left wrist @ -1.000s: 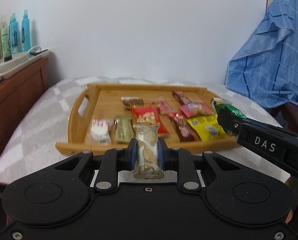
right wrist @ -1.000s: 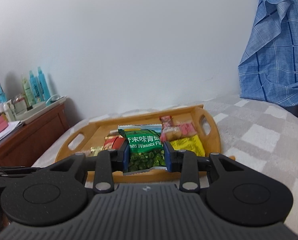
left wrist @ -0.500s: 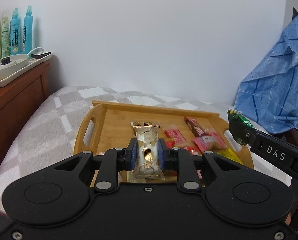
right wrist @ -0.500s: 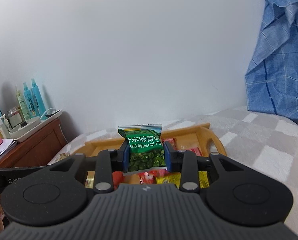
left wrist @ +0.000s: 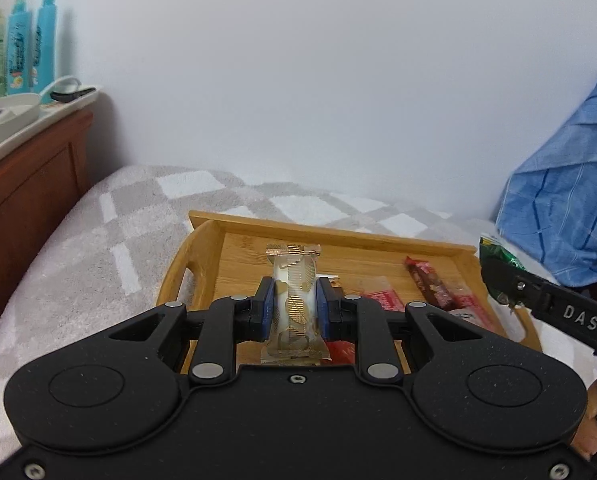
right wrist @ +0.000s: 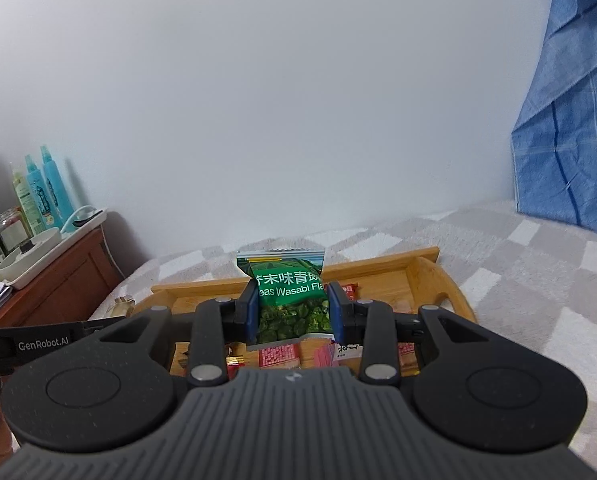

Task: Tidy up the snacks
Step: 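Lift both packets and carry them over the bamboo tray, then lower both packets onto the tray and open both grippers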

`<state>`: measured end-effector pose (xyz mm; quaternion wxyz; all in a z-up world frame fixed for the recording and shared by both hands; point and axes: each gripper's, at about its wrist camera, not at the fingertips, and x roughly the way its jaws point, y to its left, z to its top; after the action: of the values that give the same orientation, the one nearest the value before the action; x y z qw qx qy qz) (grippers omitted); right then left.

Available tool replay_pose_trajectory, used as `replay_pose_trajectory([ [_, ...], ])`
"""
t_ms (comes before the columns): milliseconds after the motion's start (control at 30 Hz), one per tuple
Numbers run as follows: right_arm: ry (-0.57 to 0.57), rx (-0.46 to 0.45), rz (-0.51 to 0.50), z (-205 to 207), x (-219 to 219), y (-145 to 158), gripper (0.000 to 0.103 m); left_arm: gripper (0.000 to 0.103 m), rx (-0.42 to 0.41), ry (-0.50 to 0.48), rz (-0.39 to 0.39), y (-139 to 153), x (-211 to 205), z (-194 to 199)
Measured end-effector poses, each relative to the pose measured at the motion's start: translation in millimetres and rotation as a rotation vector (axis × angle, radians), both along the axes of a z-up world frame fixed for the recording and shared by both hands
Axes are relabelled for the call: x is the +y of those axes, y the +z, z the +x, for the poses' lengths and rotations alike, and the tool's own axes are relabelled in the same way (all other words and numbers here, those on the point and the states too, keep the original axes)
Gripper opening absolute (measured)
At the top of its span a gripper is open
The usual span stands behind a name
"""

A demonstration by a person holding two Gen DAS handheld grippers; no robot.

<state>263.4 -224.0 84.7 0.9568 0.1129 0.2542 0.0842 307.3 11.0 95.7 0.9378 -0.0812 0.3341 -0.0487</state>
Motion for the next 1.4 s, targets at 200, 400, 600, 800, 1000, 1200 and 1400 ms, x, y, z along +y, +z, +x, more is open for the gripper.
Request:
replay_pose_trajectory([
  [200, 0.018, 0.111, 0.002, 35, 5, -3, 0.038, 0.021, 0.055, 0.022, 0.015, -2, 6, 39],
  [400, 0.015, 0.172, -0.010, 59, 12, -7, 0.038, 0.021, 0.105, -0.005, 0.027, -12, 4, 54],
  [600, 0.012, 0.218, -0.038, 72, 20, -15, 0.038, 0.021, 0.141, -0.004, 0.021, -24, 5, 60],
  [800, 0.007, 0.239, -0.064, 79, 25, -23, 0.038, 0.021, 0.158, 0.005, 0.021, -34, 8, 65],
  [1000, -0.005, 0.261, -0.073, 85, 28, -33, 0.039, 0.021, 0.169, 0.008, 0.024, -43, 8, 69],
  [1200, -0.016, 0.269, -0.108, 90, 32, -36, 0.039, 0.021, 0.174, 0.013, 0.020, -48, 9, 73],
  [1400, -0.021, 0.276, -0.129, 93, 33, -41, 0.039, 0.021, 0.183, 0.006, 0.034, -54, 7, 76],
])
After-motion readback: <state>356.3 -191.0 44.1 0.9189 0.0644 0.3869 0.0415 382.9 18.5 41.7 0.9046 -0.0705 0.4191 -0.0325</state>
